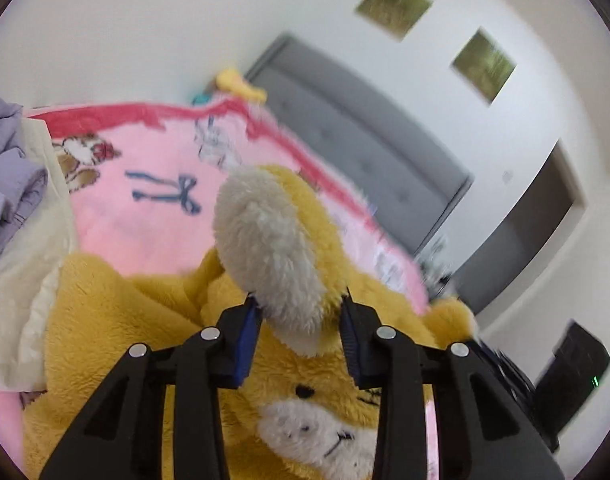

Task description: Fold large clothes

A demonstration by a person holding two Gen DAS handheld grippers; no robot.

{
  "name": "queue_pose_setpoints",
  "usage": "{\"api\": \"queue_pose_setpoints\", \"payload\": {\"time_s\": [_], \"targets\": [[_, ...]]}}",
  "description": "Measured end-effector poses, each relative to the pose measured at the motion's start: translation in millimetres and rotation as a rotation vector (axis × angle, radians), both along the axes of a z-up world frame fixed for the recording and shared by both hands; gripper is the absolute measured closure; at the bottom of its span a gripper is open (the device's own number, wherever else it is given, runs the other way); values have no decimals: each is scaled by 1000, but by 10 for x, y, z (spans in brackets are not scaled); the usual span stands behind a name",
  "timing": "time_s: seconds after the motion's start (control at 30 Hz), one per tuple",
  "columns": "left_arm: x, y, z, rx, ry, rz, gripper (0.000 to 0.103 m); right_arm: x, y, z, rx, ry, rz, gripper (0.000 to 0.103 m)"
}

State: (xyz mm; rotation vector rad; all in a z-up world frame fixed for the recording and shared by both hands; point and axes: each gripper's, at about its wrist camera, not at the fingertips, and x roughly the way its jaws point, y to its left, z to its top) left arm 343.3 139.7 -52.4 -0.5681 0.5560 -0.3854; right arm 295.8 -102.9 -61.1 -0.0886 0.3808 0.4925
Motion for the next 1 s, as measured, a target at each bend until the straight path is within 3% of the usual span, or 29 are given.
{"api": "queue_pose_setpoints", "payload": {"time_s": [0.07, 0.17, 0.27, 0.37, 0.53, 0.63, 0.7, 0.73, 0.83, 0.9, 1.0], "targets": [[-114, 104, -6, -27, 1, 13, 68, 27, 134, 273, -47, -57, 39, 92], [-457, 233, 38, -37, -103, 26, 68, -294, 300, 534, -165, -174, 105, 92], [-856, 418, -12, -62, -162, 53, 68, -724, 390, 479, -262, -252, 154, 92], [-1094, 499, -164, -61, -155, 49, 68, -1053, 501, 145, -402, -281, 166, 92], [-1285, 275, -808, 9, 21, -21, 68, -1340, 551, -532, -479, -131, 165, 92], [-1238, 233, -1199, -65, 131, -19, 68, -1372, 496, -805, -419, -14, 139, 91], [-1223, 224, -1305, -111, 138, -19, 68, -1443, 464, -877, -367, 25, 137, 91], [-1225, 210, -1318, -113, 135, -15, 68, -1492, 469, -893, -388, 16, 137, 91], [-1265, 192, -1255, -98, 96, -28, 68, -1733, 450, -860, -431, -35, 175, 91], [-1337, 194, -1184, -81, 66, -44, 68, -1867, 411, -847, -431, -51, 201, 97], [-1361, 206, -1205, -41, 91, -62, 68, -1966, 496, -1051, -496, 29, 203, 97]]}}
